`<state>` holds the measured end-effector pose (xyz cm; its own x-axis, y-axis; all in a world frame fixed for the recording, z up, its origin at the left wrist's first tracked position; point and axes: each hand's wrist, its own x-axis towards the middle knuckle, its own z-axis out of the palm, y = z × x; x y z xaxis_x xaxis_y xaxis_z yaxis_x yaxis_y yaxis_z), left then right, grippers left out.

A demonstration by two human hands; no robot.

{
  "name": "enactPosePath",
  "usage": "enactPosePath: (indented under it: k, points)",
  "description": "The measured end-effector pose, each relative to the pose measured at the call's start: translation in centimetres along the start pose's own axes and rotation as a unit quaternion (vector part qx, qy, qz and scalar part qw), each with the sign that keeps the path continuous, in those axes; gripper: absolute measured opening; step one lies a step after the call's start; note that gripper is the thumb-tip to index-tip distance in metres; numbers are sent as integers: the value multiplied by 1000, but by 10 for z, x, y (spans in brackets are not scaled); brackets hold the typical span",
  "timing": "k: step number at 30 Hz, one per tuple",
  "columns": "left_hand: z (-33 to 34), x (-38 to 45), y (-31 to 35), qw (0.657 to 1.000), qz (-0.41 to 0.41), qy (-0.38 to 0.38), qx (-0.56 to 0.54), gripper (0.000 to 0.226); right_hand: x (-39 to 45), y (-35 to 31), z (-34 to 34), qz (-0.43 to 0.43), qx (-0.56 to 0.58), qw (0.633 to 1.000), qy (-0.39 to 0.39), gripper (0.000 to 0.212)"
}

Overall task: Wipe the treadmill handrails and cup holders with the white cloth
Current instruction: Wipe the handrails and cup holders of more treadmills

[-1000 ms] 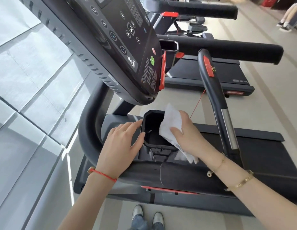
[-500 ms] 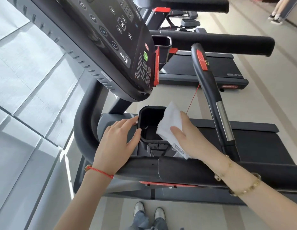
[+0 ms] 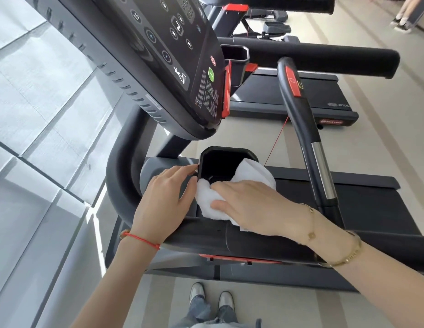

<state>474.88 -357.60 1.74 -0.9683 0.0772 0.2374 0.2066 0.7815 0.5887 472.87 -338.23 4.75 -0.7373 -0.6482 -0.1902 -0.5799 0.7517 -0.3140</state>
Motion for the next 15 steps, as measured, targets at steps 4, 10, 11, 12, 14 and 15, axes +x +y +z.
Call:
enactPosePath:
  k: [4, 10, 11, 12, 14, 15]
  points:
    - [0, 0, 0, 1000, 1, 1, 7, 32, -25, 23, -6, -23, 30, 999, 12, 25]
    - [1, 0, 2, 1000, -1, 5, 11, 32, -14, 17, -9, -30, -5, 999, 18, 32]
    - [2, 0, 2, 1000, 1, 4, 12, 31, -5, 10, -6, -22, -9, 1000, 16, 33]
    - [2, 0, 2, 1000, 1, 4, 12, 31, 1, 4, -2, -19, -11, 1000, 16, 33]
    - [2, 0, 1, 1000, -2, 3, 11, 30, 4, 1, 2, -24, -14, 999, 35, 31]
    - [1, 0, 1, 1000, -3, 4, 11, 31, 0, 3, 2, -27, -12, 999, 43, 31]
